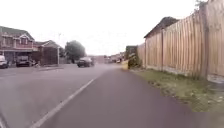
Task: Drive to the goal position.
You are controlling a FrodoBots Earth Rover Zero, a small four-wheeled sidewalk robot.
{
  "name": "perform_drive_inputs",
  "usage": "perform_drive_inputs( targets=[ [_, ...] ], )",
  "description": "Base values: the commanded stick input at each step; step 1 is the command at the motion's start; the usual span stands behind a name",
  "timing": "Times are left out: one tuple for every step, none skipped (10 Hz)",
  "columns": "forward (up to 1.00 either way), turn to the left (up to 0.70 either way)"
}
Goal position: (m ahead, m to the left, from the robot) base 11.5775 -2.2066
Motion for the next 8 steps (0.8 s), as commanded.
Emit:
perform_drive_inputs(
  targets=[
    [1.0,0.0],
    [1.0,0.0],
    [1.0,0.0],
    [1.0,0.0],
    [1.0,0.0],
    [1.0,0.0],
    [1.0,0.0],
    [1.0,-0.19]
  ],
)
